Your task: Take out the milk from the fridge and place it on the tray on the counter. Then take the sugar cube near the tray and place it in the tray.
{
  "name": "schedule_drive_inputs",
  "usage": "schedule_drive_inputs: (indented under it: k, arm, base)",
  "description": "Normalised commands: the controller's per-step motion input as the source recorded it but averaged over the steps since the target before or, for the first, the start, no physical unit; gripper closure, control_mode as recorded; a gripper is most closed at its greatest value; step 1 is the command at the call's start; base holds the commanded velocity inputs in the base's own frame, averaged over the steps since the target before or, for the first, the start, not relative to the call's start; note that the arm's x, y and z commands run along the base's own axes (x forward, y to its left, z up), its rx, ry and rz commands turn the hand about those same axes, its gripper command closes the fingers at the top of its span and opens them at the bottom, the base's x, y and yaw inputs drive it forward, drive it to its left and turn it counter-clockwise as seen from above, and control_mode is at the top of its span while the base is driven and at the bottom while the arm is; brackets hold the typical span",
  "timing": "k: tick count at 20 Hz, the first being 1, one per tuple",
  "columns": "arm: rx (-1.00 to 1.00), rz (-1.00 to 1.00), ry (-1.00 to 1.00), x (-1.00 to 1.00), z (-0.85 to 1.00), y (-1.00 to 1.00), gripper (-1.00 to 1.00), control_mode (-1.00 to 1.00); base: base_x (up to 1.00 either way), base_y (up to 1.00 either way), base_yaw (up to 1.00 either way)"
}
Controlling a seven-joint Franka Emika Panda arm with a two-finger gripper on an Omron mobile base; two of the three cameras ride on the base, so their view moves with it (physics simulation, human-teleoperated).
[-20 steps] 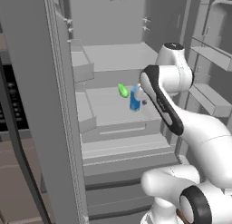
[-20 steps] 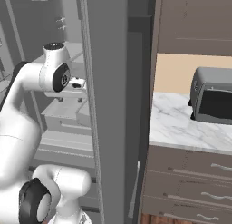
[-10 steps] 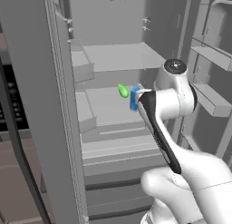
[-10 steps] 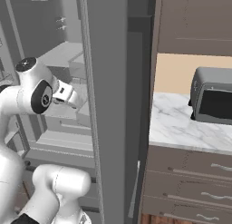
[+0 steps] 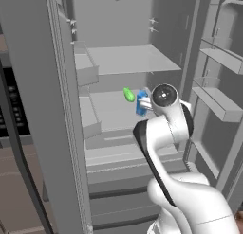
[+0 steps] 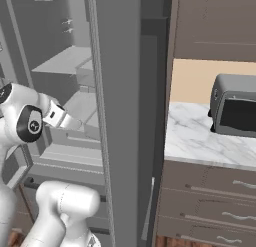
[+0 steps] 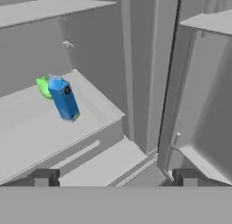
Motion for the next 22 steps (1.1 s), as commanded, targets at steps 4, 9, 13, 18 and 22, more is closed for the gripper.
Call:
schedule_drive_inputs:
  k: [4, 9, 13, 18, 22]
  arm:
    - [0.0, -0.07, -0.04, 0.24, 0.0, 0.0, -1.0, -1.0]
    - [0.0, 0.0, 0.0, 0.5, 0.0, -0.05, -1.0, -1.0]
    - [0.0, 0.0, -0.07, 0.41, 0.0, 0.0, -1.0, -1.0]
    - [0.0, 0.0, 0.0, 0.58, -0.04, 0.0, -1.0, -1.0]
    - [0.0, 0.0, 0.0, 0.44, -0.14, 0.0, -1.0, -1.0]
  base:
    - [0.0, 0.0, 0.0]
    - [0.0, 0.0, 0.0]
    - [0.0, 0.0, 0.0]
    - [0.0, 0.0, 0.0]
    - [0.0, 0.0, 0.0]
